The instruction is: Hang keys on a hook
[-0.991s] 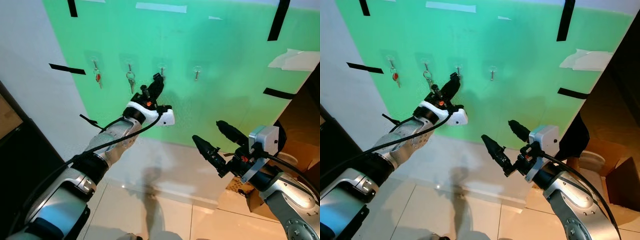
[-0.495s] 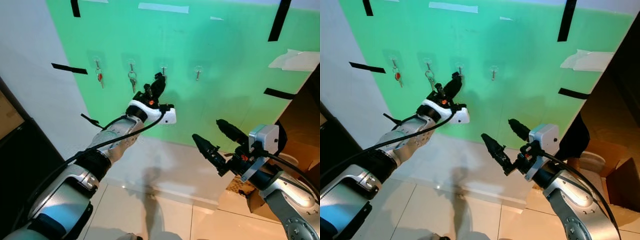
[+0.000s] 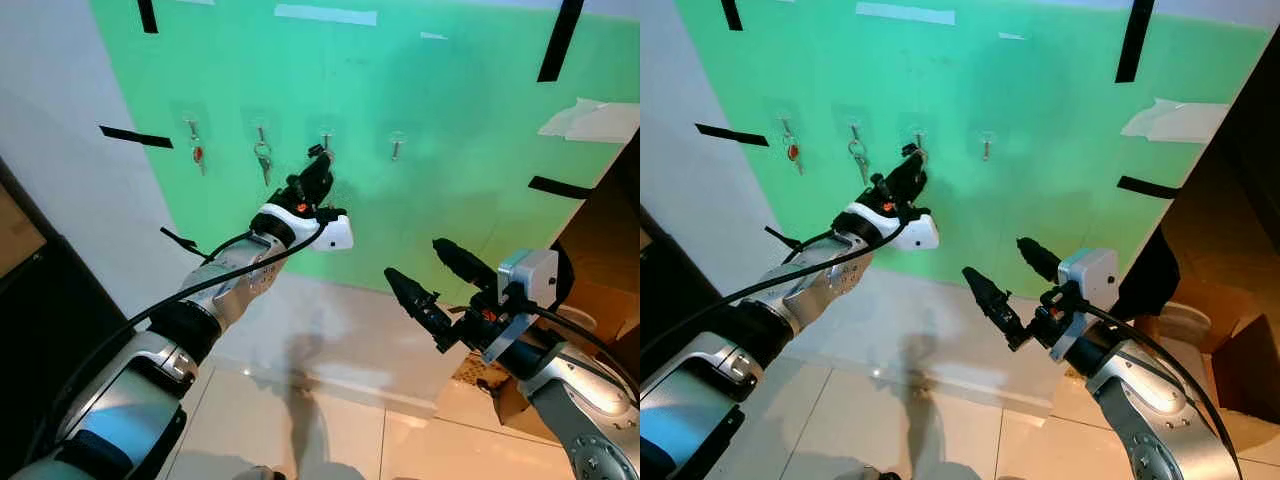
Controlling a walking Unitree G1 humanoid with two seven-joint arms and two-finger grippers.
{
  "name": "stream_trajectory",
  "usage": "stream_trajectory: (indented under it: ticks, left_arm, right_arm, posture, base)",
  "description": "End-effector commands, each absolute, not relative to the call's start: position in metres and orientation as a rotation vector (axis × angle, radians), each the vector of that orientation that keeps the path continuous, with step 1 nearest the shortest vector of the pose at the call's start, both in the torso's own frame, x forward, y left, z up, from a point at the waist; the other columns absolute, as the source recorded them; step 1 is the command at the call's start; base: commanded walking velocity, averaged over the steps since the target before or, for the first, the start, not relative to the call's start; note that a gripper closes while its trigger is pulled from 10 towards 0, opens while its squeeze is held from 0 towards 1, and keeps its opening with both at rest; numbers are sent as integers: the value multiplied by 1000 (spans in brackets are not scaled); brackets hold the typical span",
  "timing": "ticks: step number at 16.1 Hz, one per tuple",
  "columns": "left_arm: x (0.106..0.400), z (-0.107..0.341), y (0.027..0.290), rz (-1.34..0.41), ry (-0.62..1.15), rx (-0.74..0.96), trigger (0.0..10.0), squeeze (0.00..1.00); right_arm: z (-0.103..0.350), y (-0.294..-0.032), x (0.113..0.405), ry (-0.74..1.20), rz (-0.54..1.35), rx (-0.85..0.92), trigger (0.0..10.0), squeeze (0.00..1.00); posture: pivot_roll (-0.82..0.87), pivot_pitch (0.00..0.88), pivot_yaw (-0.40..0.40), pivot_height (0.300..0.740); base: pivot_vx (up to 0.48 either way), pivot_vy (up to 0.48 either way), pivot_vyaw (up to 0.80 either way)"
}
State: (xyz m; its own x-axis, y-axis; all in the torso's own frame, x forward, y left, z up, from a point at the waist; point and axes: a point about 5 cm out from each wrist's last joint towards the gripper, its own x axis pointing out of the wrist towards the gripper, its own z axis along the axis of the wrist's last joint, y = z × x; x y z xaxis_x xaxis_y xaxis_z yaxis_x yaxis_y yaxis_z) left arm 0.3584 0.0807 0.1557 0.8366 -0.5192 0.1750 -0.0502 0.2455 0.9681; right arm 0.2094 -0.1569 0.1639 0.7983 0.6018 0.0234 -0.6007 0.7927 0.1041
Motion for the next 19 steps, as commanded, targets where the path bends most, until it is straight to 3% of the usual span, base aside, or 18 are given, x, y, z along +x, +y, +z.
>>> stream_trajectory:
  ticks: [1,9,11,14,16,18,19]
  left_arm:
    - [354,138,84,-411,-445,1319,10000,1000]
    - [349,137,85,-430,-438,1270,10000,1000]
    - [345,136,86,-446,-425,1190,10000,1000]
    - [328,138,92,-497,-283,566,10000,1000]
    - [320,135,110,-453,-195,412,10000,1000]
    - [314,128,147,-272,-71,328,10000,1000]
    - [312,126,165,-175,7,277,10000,843]
  right_arm:
    - [166,-157,210,1,643,105,10000,0]
    - [166,-157,210,-1,638,103,10000,0]
    - [165,-157,210,1,637,104,10000,0]
    - [163,-158,210,11,614,111,10000,0]
    - [154,-159,211,55,546,113,10000,0]
    - [137,-160,215,117,392,90,10000,0]
    - [133,-161,217,111,324,88,10000,0]
  posture:
    - [-237,0,25,740]
    - [-236,0,29,740]
    - [-235,0,30,740]
    - [-232,0,46,740]
    - [-220,0,60,740]
    - [-201,0,64,740]
    - [-184,0,61,740]
  base:
    - [0,0,0]
    - [0,0,0]
    - [0,0,0]
    - [0,0,0]
    - [0,0,0]
    - [0,0,0]
    - [0,0,800]
